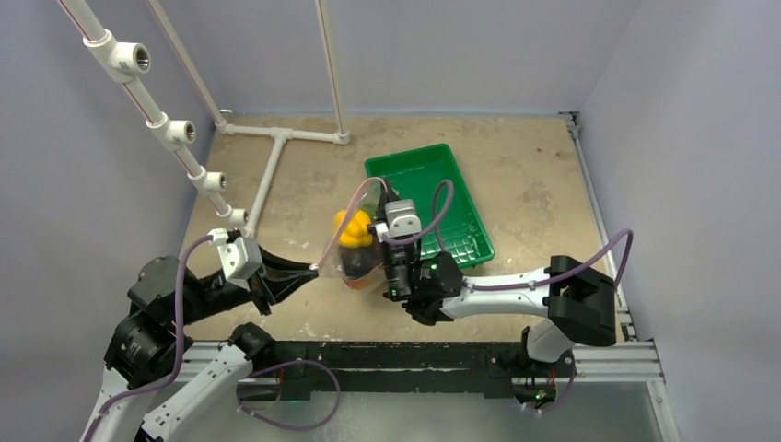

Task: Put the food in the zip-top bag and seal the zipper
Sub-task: Zip the zipper food storage bag at the center of the board.

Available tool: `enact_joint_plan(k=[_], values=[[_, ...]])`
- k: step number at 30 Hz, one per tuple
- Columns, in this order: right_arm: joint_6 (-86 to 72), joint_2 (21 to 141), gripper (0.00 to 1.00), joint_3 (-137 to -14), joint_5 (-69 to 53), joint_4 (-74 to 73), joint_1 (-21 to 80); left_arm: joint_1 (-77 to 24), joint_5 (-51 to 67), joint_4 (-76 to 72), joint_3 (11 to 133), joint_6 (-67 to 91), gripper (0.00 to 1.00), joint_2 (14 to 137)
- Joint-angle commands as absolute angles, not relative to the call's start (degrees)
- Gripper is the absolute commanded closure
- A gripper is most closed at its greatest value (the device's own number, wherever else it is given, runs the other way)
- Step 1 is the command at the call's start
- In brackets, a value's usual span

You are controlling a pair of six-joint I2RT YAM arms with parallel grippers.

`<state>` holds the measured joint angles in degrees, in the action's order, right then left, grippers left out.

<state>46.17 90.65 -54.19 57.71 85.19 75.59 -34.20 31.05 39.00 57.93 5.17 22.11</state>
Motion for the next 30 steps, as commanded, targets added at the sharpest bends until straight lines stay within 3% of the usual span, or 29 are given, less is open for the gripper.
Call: enact_joint_plan(k=[1,9,25,30], values=[[37.68,83.82,1.00,-54.07,57.94,97.72,72.97,-35.00,31.52,37.07,61.45,6.99,1.00,22.00],[14.60,76.86,1.00,-56.16,46.28,62.09,71.51,-35.07,21.57,32.68,61.54,7.34,1.00,23.57],[3.25,69.46,1.00,-51.20,26.34,42.64,70.86,-35.06,9.28,27.27,61.10,7.44,1.00,23.50],[2.44,67.18,0.83,-49.03,20.75,38.02,70.20,-35.07,6.48,28.80,59.31,7.82,1.00,24.08]])
